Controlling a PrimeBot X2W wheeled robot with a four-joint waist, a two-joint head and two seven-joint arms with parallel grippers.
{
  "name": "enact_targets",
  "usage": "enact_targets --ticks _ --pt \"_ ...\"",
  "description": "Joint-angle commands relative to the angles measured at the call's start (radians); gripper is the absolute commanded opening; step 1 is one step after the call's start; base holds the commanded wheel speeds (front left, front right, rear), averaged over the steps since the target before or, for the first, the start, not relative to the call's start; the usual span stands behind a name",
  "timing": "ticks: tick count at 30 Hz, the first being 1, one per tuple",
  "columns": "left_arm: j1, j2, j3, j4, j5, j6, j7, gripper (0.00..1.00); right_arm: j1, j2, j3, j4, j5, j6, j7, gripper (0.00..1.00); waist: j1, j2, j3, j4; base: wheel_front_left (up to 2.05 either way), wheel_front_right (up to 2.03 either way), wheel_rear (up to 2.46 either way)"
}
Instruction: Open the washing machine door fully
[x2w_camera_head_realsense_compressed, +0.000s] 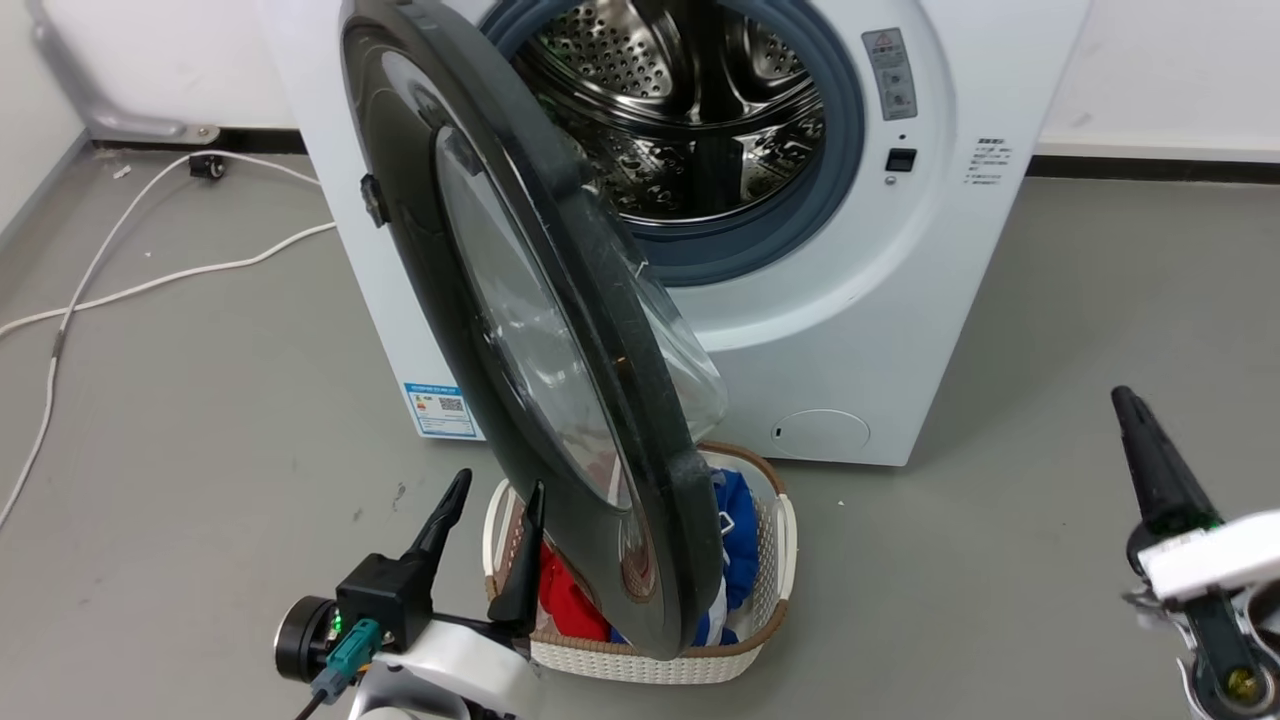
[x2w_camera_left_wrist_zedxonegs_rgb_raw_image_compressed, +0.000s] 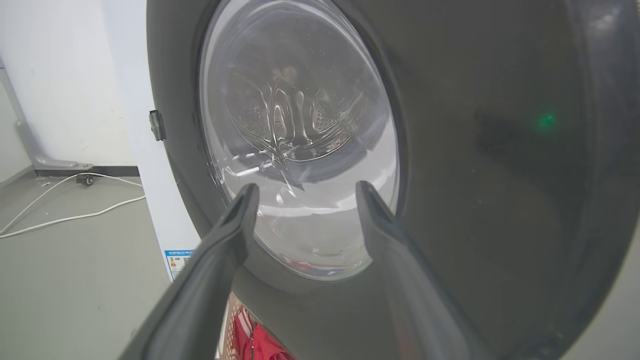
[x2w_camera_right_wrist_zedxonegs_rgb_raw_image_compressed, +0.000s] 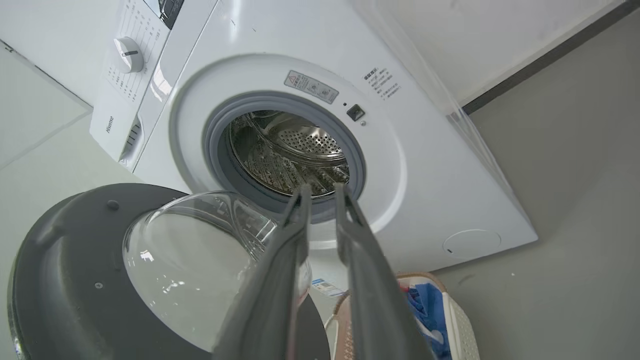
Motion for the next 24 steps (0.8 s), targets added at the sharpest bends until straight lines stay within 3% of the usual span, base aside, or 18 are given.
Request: enact_targets --ticks 1,9,15,18,24 --pt "0.013 0.005 0.005 -0.001 -0.001 0.002 -0.003 1.0 0.023 0.002 -0.01 -0.016 -0.033 0.003 -0.024 1.0 0.0001 0.0 -0.004 -0.009 0.0 0.0 0.0" --pt "0.019 0.014 0.029 -0.006 0.003 0.01 -0.002 1.0 0.117 0.038 -0.146 -0.181 -0.474 0.002 -0.128 1.0 0.0001 0.0 -0.008 -0.039 0.0 0.0 0.0" --pt "0.007 0.022 0.04 -0.01 0.008 0.017 -0.002 1.0 0.18 0.118 -0.207 -0.362 -0.823 0.001 -0.06 1.0 0.0001 0.0 -0.004 -0.047 0.0 0.0 0.0" --pt "0.005 0.023 0.043 -0.012 0.01 0.02 -0.003 1.0 0.222 0.158 -0.191 -0.408 -0.917 0.001 -0.027 1.0 0.0001 0.0 -0.002 -0.048 0.0 0.0 0.0" --pt "0.014 0.025 0.049 -0.008 0.014 0.027 -0.003 1.0 0.289 0.209 -0.148 -0.399 -0.986 0.001 -0.017 1.0 0.0001 0.0 -0.004 -0.047 0.0 0.0 0.0"
